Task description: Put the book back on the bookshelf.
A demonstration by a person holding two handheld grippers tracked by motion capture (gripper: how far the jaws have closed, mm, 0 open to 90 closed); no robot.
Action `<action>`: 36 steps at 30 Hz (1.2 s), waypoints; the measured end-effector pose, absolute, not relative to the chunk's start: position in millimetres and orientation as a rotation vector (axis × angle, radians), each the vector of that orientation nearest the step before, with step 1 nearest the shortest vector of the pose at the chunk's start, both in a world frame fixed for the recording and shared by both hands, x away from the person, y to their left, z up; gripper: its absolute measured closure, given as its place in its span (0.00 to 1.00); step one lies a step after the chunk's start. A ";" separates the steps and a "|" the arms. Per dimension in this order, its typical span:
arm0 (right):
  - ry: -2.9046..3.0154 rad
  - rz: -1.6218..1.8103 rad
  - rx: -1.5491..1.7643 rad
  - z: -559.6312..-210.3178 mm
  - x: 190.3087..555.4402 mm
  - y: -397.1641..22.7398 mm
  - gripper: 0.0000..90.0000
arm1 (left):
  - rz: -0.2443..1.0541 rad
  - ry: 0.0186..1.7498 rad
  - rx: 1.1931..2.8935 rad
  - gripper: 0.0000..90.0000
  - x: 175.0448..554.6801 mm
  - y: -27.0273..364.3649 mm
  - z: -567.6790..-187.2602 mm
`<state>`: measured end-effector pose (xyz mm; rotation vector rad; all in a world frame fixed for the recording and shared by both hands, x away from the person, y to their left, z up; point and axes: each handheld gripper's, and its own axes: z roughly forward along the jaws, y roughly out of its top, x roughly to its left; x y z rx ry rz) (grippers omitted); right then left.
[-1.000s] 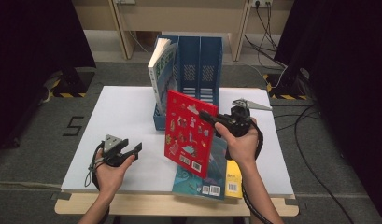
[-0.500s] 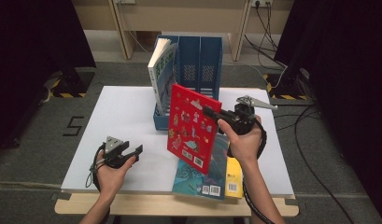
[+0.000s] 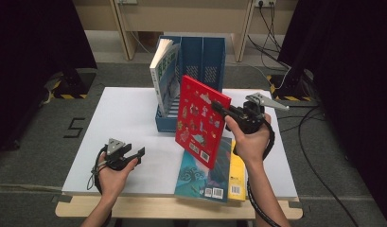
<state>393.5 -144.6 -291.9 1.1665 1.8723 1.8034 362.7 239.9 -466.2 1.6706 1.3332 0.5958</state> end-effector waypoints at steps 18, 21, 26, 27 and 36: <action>1.758 1.757 1.167 -282.5 400.0 -136.7 0.89 | 0.594 1.331 1.681 0.43 361.8 240.4 -465.7; 1.753 1.748 1.164 -281.5 401.1 -134.9 0.89 | 0.593 1.328 1.681 0.43 361.8 240.2 -465.8; 1.732 1.749 1.168 -279.9 403.6 -132.2 0.89 | 0.593 1.331 1.681 0.43 361.7 240.0 -466.0; 1.727 1.746 1.165 -279.3 404.0 -132.2 0.89 | 0.594 1.330 1.682 0.43 361.7 240.2 -466.0; 1.692 1.741 1.159 -271.8 408.8 -129.7 0.89 | 0.597 1.328 1.676 0.43 361.6 239.4 -466.7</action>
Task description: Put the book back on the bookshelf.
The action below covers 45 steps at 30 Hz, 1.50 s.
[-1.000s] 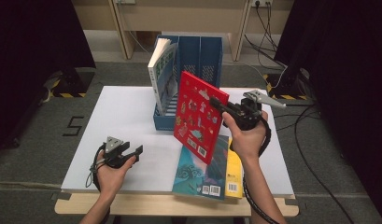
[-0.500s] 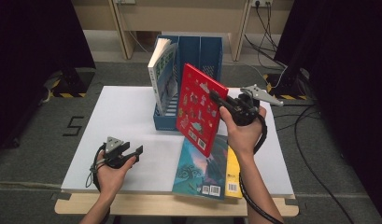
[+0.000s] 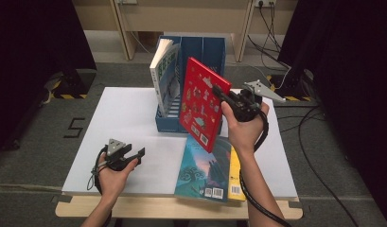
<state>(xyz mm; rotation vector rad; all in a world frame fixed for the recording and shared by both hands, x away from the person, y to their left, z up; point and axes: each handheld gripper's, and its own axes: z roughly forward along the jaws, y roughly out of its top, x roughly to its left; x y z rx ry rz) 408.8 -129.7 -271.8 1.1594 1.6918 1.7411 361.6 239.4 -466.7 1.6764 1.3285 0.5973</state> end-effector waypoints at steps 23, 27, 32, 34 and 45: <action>1.620 1.669 1.137 -265.3 426.4 -116.4 0.89 | 0.597 1.332 1.678 0.44 361.4 240.4 -467.6; 1.614 1.654 1.128 -264.1 429.5 -114.1 0.89 | 0.599 1.331 1.680 0.44 361.4 240.1 -467.3; 1.601 1.648 1.130 -264.6 433.3 -112.4 0.89 | 0.600 1.330 1.684 0.44 361.2 239.7 -467.8; 1.597 1.646 1.130 -265.0 434.8 -112.0 0.89 | 0.601 1.330 1.683 0.44 361.2 239.9 -467.6; 1.573 1.618 1.131 -264.2 445.0 -106.7 0.89 | 0.599 1.329 1.685 0.44 361.3 239.6 -467.8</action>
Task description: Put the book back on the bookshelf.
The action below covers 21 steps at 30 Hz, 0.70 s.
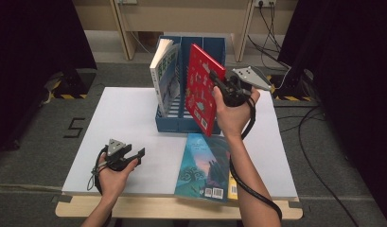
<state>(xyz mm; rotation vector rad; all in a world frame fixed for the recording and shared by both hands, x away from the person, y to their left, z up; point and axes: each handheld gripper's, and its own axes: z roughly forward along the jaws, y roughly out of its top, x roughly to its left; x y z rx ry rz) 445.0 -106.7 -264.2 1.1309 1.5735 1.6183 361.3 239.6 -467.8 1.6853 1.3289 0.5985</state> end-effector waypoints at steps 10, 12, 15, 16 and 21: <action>1.553 1.590 1.118 -266.2 458.2 -95.8 0.89 | 0.603 1.330 1.680 0.44 361.3 240.2 -467.6; 1.546 1.583 1.113 -266.2 460.9 -94.2 0.89 | 0.602 1.329 1.681 0.44 361.3 240.4 -468.0; 1.543 1.573 1.120 -266.4 464.2 -91.5 0.89 | 0.602 1.328 1.683 0.44 361.6 240.3 -468.5; 1.544 1.569 1.120 -266.7 465.4 -91.1 0.89 | 0.599 1.328 1.686 0.44 361.6 240.5 -468.5; 1.541 1.575 1.131 -267.5 470.1 -88.9 0.89 | 0.604 1.327 1.680 0.44 361.9 240.1 -469.7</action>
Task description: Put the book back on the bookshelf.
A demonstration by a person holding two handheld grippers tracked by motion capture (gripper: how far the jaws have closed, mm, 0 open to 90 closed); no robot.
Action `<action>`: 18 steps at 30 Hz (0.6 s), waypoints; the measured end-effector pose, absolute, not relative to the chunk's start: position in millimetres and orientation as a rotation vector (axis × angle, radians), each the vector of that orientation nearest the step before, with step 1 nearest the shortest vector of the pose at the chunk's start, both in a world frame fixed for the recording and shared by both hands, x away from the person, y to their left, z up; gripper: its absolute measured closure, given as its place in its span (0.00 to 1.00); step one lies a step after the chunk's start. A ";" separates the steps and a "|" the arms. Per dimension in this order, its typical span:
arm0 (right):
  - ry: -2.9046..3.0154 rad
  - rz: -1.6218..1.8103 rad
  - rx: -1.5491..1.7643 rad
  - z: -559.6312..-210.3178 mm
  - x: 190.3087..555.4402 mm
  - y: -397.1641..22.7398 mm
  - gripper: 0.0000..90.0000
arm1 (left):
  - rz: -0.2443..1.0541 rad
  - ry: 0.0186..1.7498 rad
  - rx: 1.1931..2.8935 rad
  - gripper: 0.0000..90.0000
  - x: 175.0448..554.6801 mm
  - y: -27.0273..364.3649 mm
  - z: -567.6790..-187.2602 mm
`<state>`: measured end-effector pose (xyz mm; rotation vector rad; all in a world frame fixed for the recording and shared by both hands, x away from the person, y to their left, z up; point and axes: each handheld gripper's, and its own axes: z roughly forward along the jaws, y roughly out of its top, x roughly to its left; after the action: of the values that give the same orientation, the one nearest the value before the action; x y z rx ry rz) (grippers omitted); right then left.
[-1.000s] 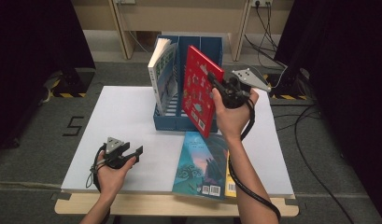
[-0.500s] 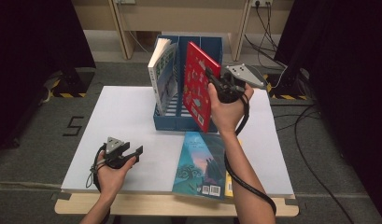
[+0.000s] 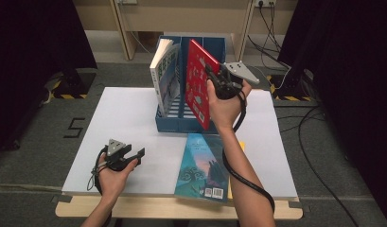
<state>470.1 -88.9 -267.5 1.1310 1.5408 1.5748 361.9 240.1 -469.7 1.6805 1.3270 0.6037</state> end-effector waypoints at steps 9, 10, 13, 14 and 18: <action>1.540 1.564 1.135 -266.3 478.0 -83.7 0.89 | 0.601 1.326 1.681 0.44 361.8 240.1 -469.7; 1.537 1.565 1.133 -265.9 480.0 -81.7 0.89 | 0.601 1.329 1.680 0.44 361.8 240.3 -469.9; 1.535 1.566 1.137 -265.7 482.6 -79.1 0.89 | 0.599 1.332 1.681 0.44 361.9 240.3 -470.4; 1.534 1.564 1.130 -265.6 484.0 -78.5 0.89 | 0.599 1.332 1.682 0.44 361.8 240.3 -470.6; 1.527 1.559 1.134 -265.0 488.4 -75.2 0.89 | 0.594 1.330 1.687 0.44 361.7 240.2 -471.5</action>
<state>488.4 -75.2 -265.0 1.1345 1.5273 1.5590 361.7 240.2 -471.5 1.6871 1.3304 0.5939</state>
